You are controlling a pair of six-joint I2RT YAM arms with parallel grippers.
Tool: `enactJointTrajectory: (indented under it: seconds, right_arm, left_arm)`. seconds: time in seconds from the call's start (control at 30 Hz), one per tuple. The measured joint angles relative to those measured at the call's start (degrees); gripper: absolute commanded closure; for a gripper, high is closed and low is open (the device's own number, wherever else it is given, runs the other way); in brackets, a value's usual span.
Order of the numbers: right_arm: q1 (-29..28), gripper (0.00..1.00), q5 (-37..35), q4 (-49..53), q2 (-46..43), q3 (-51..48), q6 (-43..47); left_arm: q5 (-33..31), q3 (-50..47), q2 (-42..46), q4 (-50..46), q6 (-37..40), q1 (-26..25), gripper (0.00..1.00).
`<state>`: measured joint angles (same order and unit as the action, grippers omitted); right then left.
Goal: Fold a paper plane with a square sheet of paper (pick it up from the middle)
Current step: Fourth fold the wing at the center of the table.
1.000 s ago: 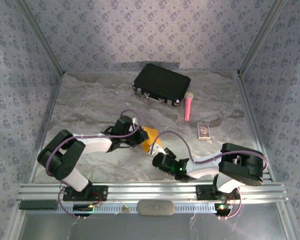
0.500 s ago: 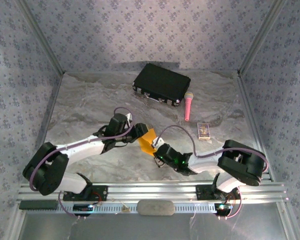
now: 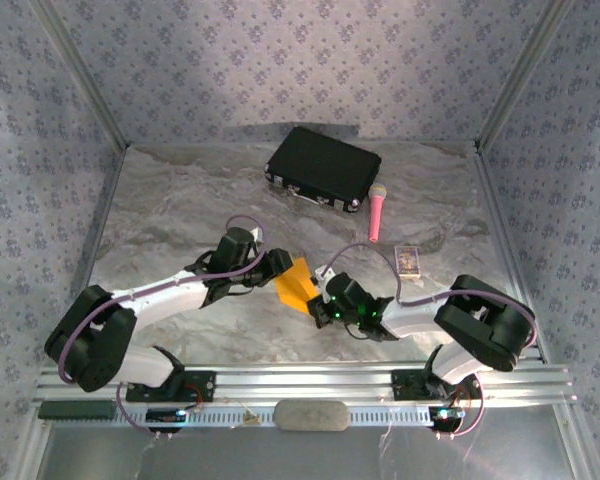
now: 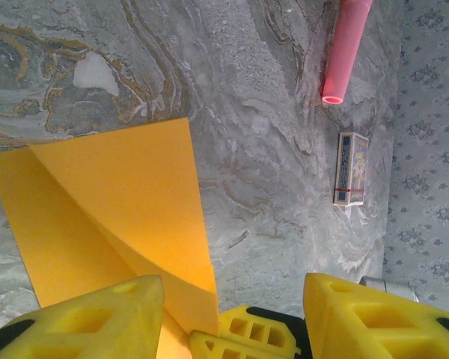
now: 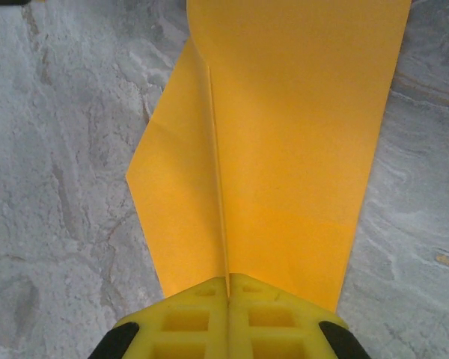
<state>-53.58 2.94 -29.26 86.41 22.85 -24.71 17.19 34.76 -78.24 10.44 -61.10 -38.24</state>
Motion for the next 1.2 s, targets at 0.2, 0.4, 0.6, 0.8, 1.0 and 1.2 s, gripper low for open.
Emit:
enactJointTrajectory:
  seconds: [0.2, 0.4, 0.6, 0.8, 1.0, 1.2]
  right_arm:
    - [4.61, 1.00, 8.39, -2.01, 0.42, -0.24, -4.59]
    - [8.39, 1.00, 14.86, -3.96, 1.66, -0.48, -8.74]
    - [10.14, 1.00, 18.34, -5.99, 3.41, -0.96, -12.24]
    - [11.26, 1.00, 20.57, -9.18, 5.18, -1.79, -15.19]
    - [12.24, 1.00, 22.53, -12.07, 6.32, -2.38, -17.42]
    - [12.76, 1.00, 23.74, -13.29, 7.04, -2.49, -19.04]
  left_arm:
    - [0.79, 0.00, -1.86, 0.11, -0.02, 0.00, 0.63]
    - [1.66, 0.00, -3.45, 0.76, -0.04, 0.00, 0.70]
    - [1.70, 0.00, -3.93, 2.12, -0.04, -0.02, 0.75]
    - [2.29, 0.00, -5.79, 3.08, -0.09, -0.13, 0.77]
    - [2.60, 0.00, -6.19, 3.50, -0.07, -0.42, 0.82]
    - [2.93, 0.00, -7.82, 4.07, -0.42, -0.76, 0.87]
